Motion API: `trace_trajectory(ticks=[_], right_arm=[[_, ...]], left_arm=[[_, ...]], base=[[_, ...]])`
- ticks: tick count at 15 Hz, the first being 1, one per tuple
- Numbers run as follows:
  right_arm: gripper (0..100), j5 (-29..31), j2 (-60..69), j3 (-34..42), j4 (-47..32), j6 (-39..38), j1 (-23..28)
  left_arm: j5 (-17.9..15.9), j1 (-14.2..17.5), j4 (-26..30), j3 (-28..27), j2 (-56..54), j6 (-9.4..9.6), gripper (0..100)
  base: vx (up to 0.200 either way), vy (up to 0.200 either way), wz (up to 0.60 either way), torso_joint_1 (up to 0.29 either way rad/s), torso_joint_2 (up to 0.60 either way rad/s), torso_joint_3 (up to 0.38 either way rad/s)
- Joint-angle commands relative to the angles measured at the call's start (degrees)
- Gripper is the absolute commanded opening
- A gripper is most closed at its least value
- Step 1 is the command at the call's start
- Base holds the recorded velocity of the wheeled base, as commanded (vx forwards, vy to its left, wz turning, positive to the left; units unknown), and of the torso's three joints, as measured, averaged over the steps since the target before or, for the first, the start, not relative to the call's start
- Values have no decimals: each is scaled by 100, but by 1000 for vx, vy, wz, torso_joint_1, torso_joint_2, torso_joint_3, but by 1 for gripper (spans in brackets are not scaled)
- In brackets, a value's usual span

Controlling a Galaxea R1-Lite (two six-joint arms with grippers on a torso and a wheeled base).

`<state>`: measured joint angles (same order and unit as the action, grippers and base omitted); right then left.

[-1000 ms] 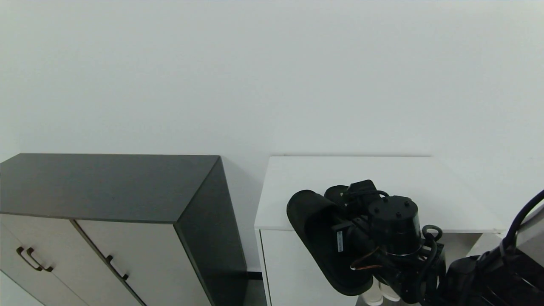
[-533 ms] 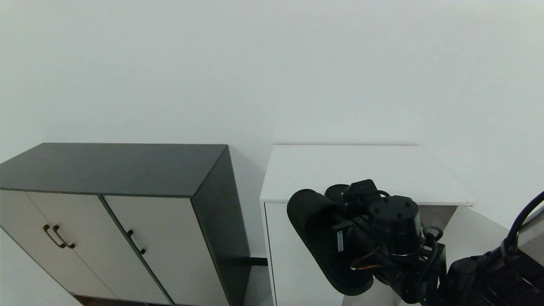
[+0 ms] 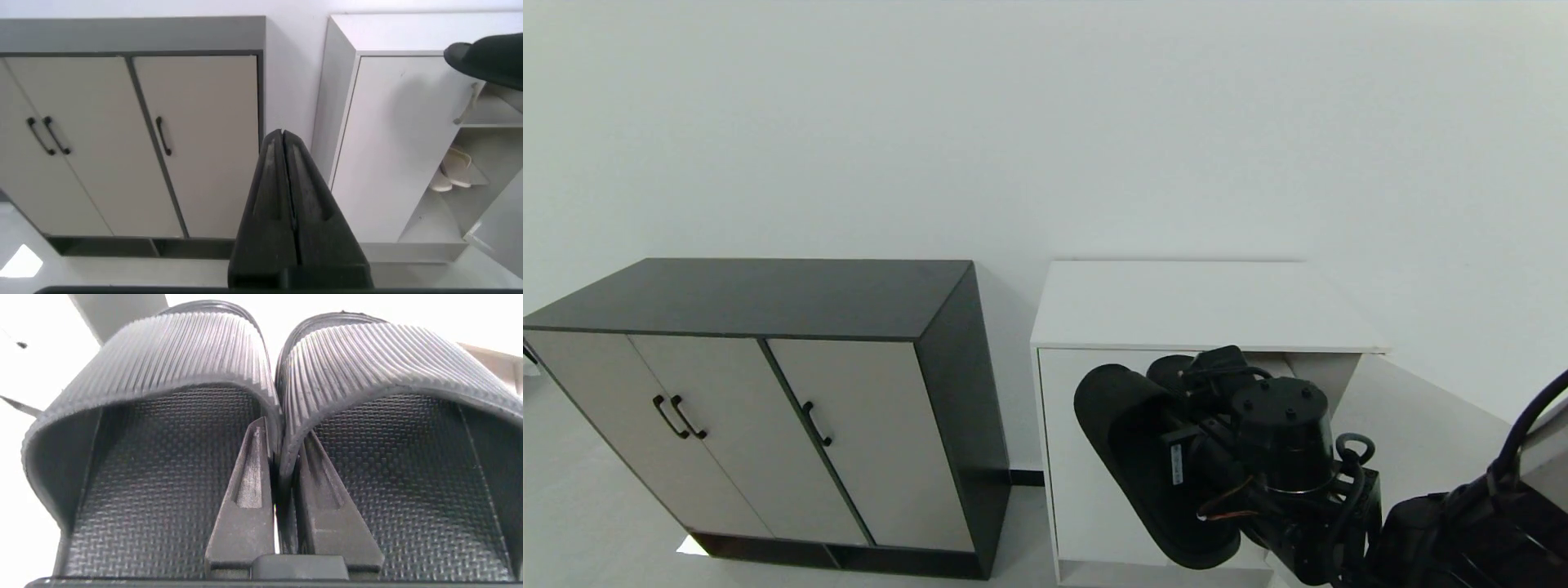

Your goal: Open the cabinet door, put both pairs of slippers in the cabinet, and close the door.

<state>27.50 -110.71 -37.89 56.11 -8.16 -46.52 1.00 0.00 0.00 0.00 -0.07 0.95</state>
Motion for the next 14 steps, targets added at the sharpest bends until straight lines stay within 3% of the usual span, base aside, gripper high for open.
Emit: trace_trajectory(ticks=[1,14], right_arm=[[0,-8,-20,1,-4,-2,3],[0,-8,-47,45,-13,-2,-77]], left_arm=[[6,0,0,0,7,2,0],[-3,0,0,0,7,-7,0]], base=[[0,0,0,0,0,0],[0,0,0,0,0,0]])
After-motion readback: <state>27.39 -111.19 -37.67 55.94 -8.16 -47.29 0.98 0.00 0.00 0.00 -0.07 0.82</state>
